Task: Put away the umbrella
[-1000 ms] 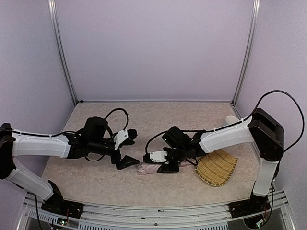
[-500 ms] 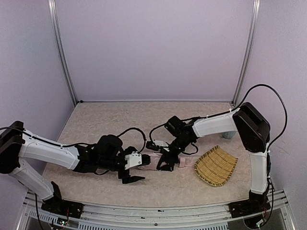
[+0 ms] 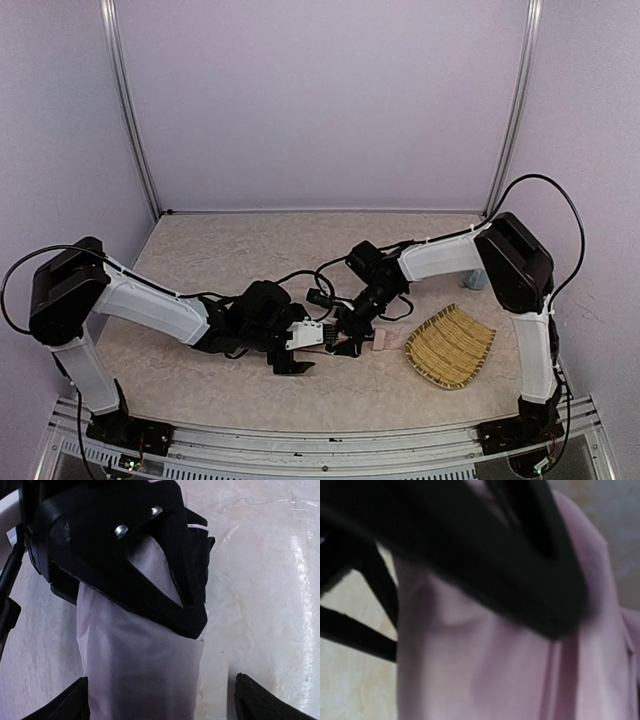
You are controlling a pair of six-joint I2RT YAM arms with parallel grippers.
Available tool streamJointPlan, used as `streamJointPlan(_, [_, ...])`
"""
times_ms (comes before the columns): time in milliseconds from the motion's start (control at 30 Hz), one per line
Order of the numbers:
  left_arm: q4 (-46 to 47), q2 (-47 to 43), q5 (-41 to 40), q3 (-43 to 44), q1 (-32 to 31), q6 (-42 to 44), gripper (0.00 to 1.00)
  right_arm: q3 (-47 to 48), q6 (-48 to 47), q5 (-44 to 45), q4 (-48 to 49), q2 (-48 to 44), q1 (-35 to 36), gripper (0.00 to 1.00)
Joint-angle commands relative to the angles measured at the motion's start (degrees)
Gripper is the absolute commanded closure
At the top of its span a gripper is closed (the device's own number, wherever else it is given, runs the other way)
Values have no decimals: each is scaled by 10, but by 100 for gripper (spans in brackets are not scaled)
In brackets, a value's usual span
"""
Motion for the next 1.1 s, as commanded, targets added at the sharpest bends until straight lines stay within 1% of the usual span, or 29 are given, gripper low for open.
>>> streamJointPlan(0, [-16, 33, 32, 26, 13, 24, 7, -31, 5, 37, -77, 66, 10, 81])
streamJointPlan(33, [-29, 41, 43, 35, 16, 22, 10, -30, 6, 38, -74, 65, 9, 79])
streamJointPlan(100, [-70, 60, 79, 61, 23, 9, 23, -31, 16, 49, -59, 59, 6, 77])
streamJointPlan(200, [-135, 84, 125, 95, 27, -9, 27, -40, 34, 61, -26, 42, 0, 69])
streamJointPlan(233, [-145, 88, 135, 96, 27, -12, 31, -43, 40, 64, -14, 36, -2, 67])
streamJointPlan(300, [-157, 93, 147, 96, 27, -16, 43, -49, 52, 74, 18, 23, -7, 60])
streamJointPlan(367, [-166, 95, 152, 93, 27, -25, 57, -57, 62, 80, 42, 7, -11, 58])
streamJointPlan(433, [-179, 99, 157, 94, 30, -34, 62, -68, 72, 90, 73, -14, -13, 50])
streamJointPlan(533, [-209, 109, 189, 109, 32, -44, 63, -96, 85, 108, 124, -57, -17, 39])
streamJointPlan(633, [-252, 127, 193, 137, 34, -67, 64, -135, 95, 118, 176, -107, -25, 33])
streamJointPlan(833, [-331, 164, 220, 178, 47, -124, 68, -246, 94, 159, 277, -231, -30, 29])
streamJointPlan(967, [-378, 188, 270, 198, 67, -153, 71, -318, 96, 257, 354, -317, -28, 27])
streamJointPlan(1000, [-390, 194, 287, 204, 71, -156, 71, -338, 88, 295, 370, -339, -24, 27])
streamJointPlan(1067, [-406, 206, 307, 212, 75, -158, 71, -378, 58, 335, 404, -381, -8, 27])
